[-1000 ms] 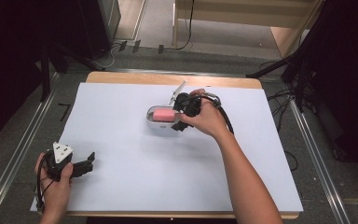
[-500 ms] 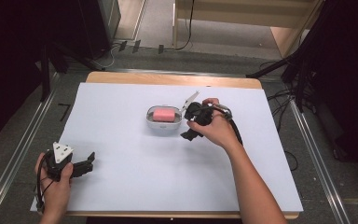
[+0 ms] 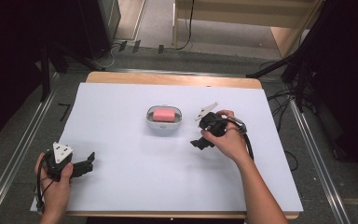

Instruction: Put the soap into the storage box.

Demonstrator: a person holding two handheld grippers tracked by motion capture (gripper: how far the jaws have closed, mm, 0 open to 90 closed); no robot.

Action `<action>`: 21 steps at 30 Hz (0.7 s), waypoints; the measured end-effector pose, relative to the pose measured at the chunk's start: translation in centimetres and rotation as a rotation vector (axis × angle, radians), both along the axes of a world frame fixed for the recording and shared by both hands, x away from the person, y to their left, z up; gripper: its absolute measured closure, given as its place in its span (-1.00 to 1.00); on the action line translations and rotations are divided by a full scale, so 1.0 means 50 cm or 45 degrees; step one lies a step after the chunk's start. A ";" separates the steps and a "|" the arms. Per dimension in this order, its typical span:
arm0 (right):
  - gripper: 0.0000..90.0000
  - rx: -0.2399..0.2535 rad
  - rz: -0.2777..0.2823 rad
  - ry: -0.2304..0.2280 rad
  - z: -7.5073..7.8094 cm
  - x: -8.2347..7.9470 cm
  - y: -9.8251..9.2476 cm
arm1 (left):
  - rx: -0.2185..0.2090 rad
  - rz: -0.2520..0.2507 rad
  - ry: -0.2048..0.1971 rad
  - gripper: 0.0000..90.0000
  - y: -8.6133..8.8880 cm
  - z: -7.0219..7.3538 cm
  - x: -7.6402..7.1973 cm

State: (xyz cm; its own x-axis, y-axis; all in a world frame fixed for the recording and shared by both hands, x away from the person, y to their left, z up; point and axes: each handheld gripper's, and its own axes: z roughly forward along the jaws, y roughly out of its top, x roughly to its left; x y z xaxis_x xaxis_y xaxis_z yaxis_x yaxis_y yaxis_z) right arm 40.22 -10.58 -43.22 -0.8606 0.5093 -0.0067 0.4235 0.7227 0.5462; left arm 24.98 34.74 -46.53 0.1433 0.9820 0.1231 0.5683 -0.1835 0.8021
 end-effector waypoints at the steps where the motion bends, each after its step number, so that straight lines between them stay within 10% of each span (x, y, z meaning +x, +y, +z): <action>1: -0.94 0.007 -0.016 -0.008 -0.002 -0.003 -0.006 | 0.000 -0.001 -0.001 -0.88 0.000 0.000 0.000; 21: -1.00 0.127 -0.229 -0.060 -0.048 -0.074 -0.120 | 0.006 0.001 0.000 -0.88 -0.001 0.000 0.000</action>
